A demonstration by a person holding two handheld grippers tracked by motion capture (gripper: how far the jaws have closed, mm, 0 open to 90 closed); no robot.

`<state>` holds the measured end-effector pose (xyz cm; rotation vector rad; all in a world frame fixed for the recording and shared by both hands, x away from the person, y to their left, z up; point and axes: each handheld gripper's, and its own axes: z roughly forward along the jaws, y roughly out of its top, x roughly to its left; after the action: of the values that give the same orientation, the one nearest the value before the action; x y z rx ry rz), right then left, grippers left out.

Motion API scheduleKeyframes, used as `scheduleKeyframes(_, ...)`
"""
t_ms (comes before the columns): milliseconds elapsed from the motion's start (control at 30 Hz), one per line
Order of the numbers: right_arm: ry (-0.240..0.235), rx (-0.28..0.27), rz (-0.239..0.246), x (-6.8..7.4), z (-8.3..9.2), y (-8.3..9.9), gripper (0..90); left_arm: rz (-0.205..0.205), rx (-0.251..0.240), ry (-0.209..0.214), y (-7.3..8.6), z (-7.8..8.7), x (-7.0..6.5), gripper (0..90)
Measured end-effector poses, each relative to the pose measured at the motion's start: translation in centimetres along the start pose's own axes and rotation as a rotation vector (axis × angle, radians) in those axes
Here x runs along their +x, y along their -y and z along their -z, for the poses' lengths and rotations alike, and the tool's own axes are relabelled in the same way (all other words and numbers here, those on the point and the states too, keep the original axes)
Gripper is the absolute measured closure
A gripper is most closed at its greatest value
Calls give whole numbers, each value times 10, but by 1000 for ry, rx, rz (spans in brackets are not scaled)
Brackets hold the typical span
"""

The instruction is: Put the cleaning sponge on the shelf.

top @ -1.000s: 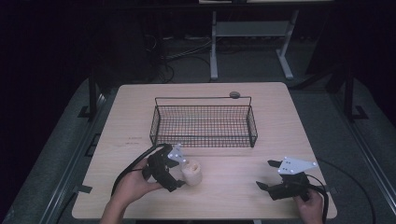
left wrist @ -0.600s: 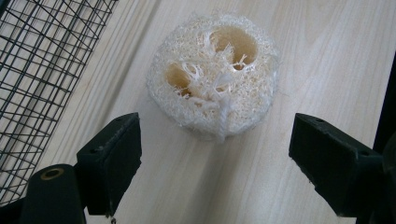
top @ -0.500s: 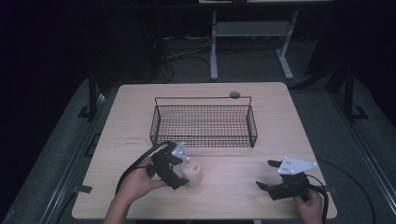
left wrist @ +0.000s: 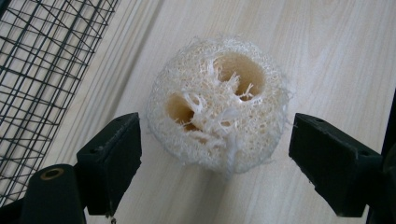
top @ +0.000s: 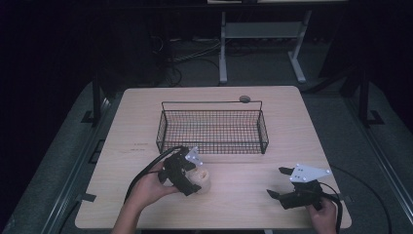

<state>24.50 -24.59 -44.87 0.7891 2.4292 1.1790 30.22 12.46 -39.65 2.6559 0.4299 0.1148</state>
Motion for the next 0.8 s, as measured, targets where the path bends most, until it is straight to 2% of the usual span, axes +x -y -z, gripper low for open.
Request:
scheduleKeyframes(300,0,1,1,0,0,0,136,-9,7,17,-7,-6,1,166)
scheduleKeyframes(533,-1,-1,1,0,0,0,136,6,9,23,-10,-12,4,169)
scheduleKeyframes(633,0,-1,1,0,0,0,136,6,13,34,-10,-13,4,220)
scheduleKeyframes(800,0,-1,2,0,0,0,135,7,21,34,-11,-15,4,227)
